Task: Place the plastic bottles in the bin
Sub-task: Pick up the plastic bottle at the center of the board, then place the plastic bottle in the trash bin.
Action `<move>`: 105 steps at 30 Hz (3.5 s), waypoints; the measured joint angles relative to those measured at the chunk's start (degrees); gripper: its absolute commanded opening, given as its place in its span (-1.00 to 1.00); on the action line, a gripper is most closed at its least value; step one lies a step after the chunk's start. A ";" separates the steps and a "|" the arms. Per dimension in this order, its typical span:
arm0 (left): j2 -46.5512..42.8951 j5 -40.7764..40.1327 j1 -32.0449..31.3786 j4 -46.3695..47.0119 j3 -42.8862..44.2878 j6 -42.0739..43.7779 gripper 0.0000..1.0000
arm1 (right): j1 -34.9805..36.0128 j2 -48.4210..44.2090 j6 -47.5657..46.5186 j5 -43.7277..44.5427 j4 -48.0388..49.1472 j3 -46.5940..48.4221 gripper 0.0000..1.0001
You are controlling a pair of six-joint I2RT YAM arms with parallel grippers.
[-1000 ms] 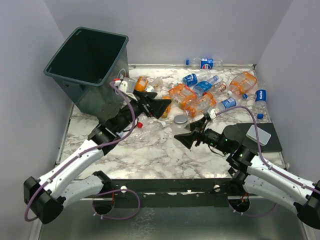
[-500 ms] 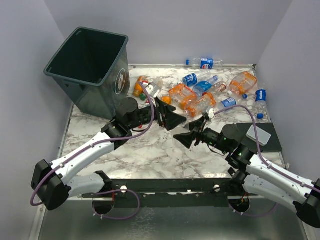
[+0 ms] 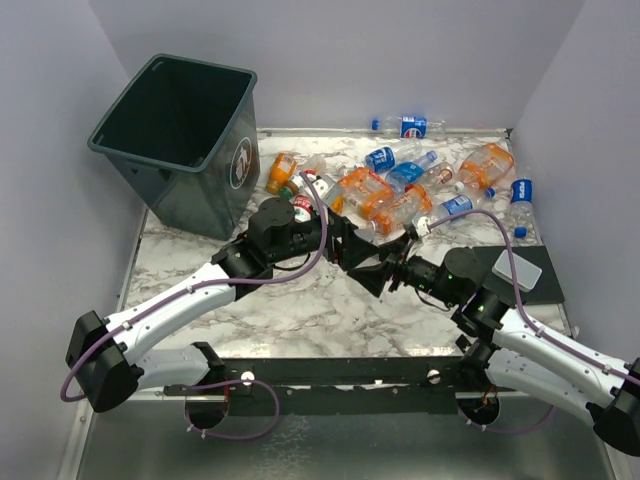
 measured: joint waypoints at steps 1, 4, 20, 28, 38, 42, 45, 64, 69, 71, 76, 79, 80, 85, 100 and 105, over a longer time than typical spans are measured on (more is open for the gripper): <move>0.00 -0.48 0.00 -0.17 0.00 0.31 0.54 | 0.00 0.00 0.00 0.07 -0.04 0.00 0.04; 0.00 -2.16 0.00 -0.33 0.00 0.79 0.45 | 0.00 -0.11 0.00 0.31 -0.07 0.00 0.04; -0.02 -3.91 -0.24 -1.14 0.00 0.55 0.28 | 0.00 -0.24 0.00 0.81 -0.85 0.00 0.03; -0.02 -3.58 -0.26 -1.20 0.00 0.26 -0.47 | 0.00 -0.24 -0.02 1.38 -1.11 0.00 0.03; 0.00 -2.84 -0.17 -1.22 0.00 0.48 -1.00 | 0.00 1.05 0.31 1.81 -3.23 1.86 0.88; -0.09 -4.22 -0.26 -1.49 0.00 0.70 -1.00 | 0.00 2.19 1.09 1.88 -4.50 4.02 1.00; -0.37 -5.97 -0.26 -1.68 0.00 0.72 -1.00 | 0.00 2.23 1.51 1.86 -5.29 5.18 1.00; -1.11 -27.19 -0.50 -6.47 19.91 16.06 -1.00 | 0.00 0.59 4.07 -10.97 -18.71 21.09 1.00; 1.09 -38.21 -0.46 -6.60 28.20 25.99 -1.00 | 0.00 -2.56 4.63 -9.86 -18.91 20.17 1.00; 2.27 -44.19 -0.46 -5.95 30.71 30.36 -1.00 | 0.00 -4.02 4.68 -7.41 -18.80 18.56 1.00; 5.90 -61.77 2.08 2.03 33.38 43.08 -1.00 | 0.00 -4.74 5.07 0.24 -18.93 14.93 0.99; 8.66 -66.73 8.52 4.72 35.19 46.62 -1.00 | 0.00 -3.91 5.60 3.65 -19.08 13.57 0.98; 9.79 -67.71 11.32 4.81 36.26 46.99 -1.00 | -0.02 -3.85 5.73 4.24 -19.10 13.03 0.98; 13.94 -72.46 22.95 7.43 38.34 47.15 -1.00 | -0.02 -3.87 7.23 5.49 -18.53 10.14 0.96; 15.21 -72.30 32.04 3.34 23.63 31.30 -1.00 | -0.02 -5.64 12.09 6.88 -18.08 2.97 0.95; 15.10 -70.71 32.00 2.01 21.57 27.21 -0.56 | -0.02 -5.60 12.11 7.58 -18.32 2.97 0.97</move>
